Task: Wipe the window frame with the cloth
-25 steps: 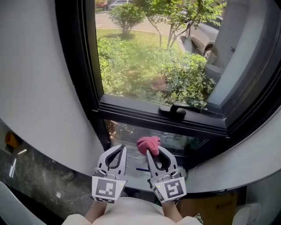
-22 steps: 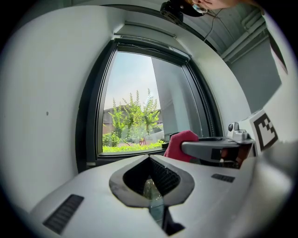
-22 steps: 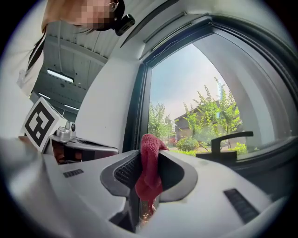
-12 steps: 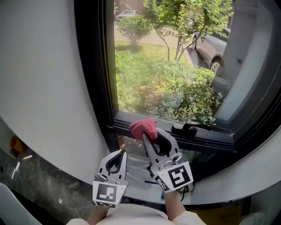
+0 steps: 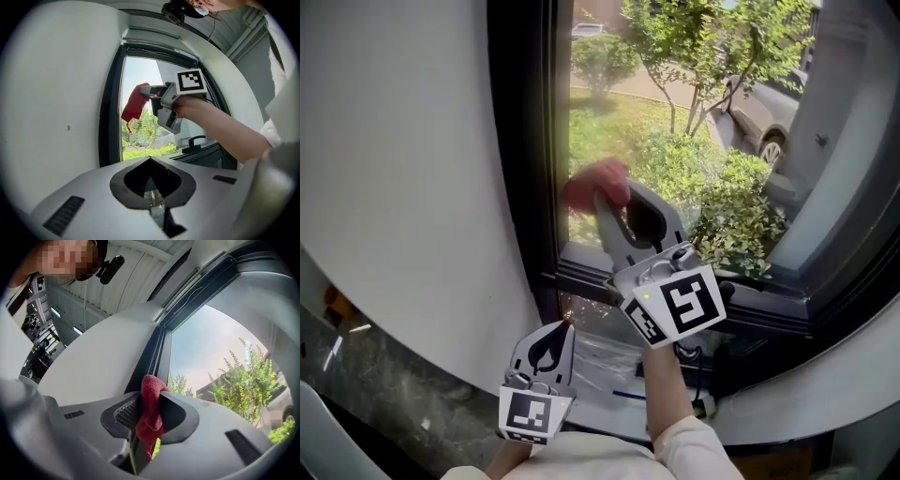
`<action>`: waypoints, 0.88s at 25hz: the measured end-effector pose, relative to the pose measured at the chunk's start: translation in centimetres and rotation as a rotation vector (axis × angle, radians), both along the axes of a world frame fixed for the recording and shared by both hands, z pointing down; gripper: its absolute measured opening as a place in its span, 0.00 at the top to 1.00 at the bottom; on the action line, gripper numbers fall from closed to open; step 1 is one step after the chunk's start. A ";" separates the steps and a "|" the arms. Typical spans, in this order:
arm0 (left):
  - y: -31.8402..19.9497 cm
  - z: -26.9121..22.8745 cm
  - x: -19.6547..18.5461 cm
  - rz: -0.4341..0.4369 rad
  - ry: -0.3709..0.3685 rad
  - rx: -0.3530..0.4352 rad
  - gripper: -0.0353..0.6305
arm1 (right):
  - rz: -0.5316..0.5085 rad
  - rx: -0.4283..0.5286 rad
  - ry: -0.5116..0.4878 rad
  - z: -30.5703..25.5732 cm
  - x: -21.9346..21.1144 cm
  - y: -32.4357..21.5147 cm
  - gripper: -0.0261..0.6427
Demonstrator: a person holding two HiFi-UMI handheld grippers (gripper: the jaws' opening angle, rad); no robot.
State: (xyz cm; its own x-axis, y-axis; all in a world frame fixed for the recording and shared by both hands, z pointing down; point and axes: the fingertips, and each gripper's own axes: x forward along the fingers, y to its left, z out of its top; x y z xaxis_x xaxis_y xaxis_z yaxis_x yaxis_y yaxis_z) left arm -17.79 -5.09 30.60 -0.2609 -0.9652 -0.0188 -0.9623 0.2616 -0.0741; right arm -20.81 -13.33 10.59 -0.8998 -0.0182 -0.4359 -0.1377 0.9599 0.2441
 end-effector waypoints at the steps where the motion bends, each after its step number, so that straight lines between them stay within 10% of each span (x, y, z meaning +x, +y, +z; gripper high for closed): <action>1: -0.1 -0.1 -0.1 0.002 0.001 0.005 0.94 | -0.003 0.009 -0.015 -1.1 -0.5 -0.1 0.81; 22: -0.4 0.8 -1.3 0.001 0.040 -0.018 0.94 | -0.045 0.079 -0.123 -8.3 -7.1 0.7 0.81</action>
